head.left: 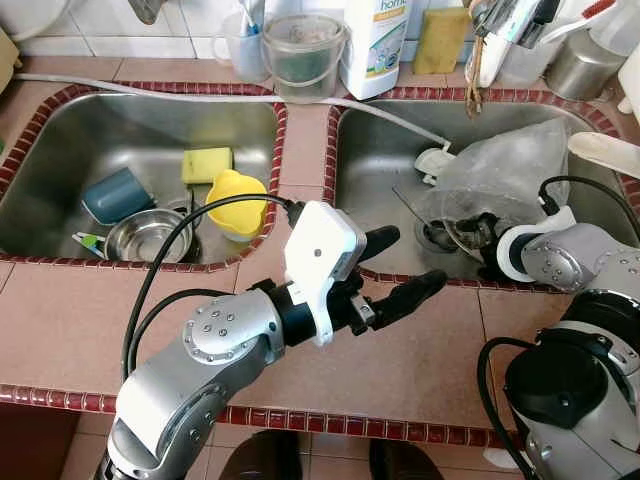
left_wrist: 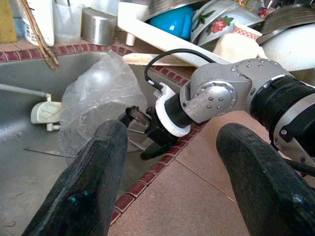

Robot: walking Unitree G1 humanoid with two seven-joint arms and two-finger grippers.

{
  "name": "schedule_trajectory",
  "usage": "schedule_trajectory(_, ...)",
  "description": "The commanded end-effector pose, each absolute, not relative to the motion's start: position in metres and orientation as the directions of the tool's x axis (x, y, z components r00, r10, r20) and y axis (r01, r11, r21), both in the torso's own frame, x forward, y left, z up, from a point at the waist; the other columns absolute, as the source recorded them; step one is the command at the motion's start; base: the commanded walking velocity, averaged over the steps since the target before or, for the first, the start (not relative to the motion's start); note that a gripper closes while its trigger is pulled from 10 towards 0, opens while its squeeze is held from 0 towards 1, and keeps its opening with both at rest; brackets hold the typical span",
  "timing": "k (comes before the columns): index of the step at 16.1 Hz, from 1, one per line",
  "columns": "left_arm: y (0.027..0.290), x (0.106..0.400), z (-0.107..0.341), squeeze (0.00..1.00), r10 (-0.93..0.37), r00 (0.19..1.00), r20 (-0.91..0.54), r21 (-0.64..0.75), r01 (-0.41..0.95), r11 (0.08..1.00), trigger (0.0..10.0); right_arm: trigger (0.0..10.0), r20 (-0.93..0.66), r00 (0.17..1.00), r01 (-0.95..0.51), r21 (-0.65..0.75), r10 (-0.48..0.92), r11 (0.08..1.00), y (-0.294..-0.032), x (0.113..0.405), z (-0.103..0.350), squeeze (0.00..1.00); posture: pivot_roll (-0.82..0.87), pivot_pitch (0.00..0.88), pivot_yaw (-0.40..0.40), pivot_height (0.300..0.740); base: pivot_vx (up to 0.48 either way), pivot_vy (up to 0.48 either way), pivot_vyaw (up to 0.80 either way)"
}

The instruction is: Kitchen organization

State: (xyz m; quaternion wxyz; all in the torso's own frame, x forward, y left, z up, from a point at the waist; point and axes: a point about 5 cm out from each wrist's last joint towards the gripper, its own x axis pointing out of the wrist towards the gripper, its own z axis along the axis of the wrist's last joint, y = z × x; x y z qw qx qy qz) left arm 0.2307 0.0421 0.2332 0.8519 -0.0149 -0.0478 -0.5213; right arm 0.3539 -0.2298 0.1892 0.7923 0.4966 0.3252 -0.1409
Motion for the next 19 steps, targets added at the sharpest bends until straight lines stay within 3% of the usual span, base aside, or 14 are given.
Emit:
schedule_trajectory(1, 0.0425, 0.2261, 0.2336, 0.00, -0.892, 0.440, 0.099, 0.018, 0.896, 0.444, 10.0, 0.2, -0.686, 0.720, 0.580, 0.678, 0.105, 0.451, -0.2324, 0.3498, 0.1779, 0.00, -0.09, 0.325, 0.043, 0.740, 0.000, 0.000, 0.00)
schedule_trajectory(19, 0.0477, 0.2301, 0.2337, 0.00, -0.886, 0.456, 0.090, 0.029, 0.888, 0.460, 10.0, 0.0, -0.696, 0.712, 0.621, 0.687, 0.094, 0.377, -0.2374, 0.3497, 0.1733, 0.00, -0.08, 0.333, 0.053, 0.740, 0.000, 0.000, 0.00)
